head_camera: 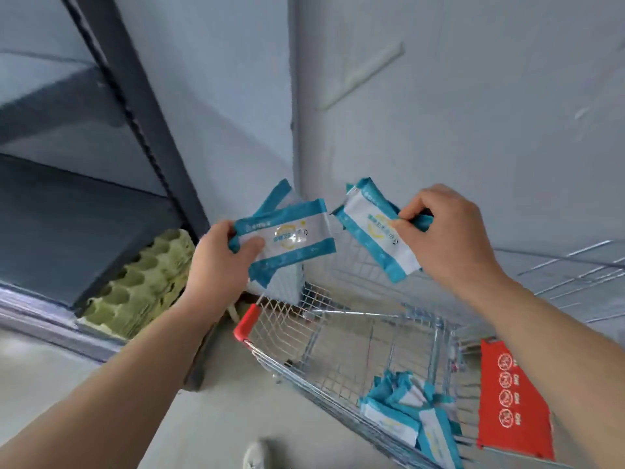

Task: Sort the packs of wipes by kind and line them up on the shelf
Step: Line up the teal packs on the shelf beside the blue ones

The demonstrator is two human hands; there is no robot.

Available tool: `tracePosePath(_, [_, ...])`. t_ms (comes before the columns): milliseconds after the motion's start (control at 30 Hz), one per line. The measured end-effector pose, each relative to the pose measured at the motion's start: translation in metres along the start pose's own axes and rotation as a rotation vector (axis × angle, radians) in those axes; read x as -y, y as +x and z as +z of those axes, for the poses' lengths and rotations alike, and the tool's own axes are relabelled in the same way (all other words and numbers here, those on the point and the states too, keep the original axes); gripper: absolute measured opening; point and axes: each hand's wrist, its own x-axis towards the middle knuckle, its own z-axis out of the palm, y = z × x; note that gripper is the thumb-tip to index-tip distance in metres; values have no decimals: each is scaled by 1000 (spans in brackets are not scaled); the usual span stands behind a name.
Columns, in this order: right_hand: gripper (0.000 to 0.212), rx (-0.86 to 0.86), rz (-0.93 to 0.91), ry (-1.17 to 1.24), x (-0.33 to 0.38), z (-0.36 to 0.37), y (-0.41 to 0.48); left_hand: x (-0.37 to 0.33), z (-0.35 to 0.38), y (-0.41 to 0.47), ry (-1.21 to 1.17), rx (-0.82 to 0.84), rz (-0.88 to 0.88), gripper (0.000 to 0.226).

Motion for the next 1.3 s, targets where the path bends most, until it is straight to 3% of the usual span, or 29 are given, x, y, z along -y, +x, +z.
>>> tracePosePath(367, [13,-61,-393,199,275,35,73,-18,-269,16,-115,-354,88,14])
tracePosePath(633, [14,-96,-388,245,438,123,108,16,-439,95,-116,-372,141,11])
tracePosePath(900, [12,-88,-268,190,494,199,167,49,-502,222,-175,-237,121,14])
tracePosePath(1067, [18,-52,-194,140,496,244,211,65,-502,305,-161,-181,102,28])
tracePosePath(1300, [16,42,-136,99,497,284,260,76,-494,397,-154,-91,83,29])
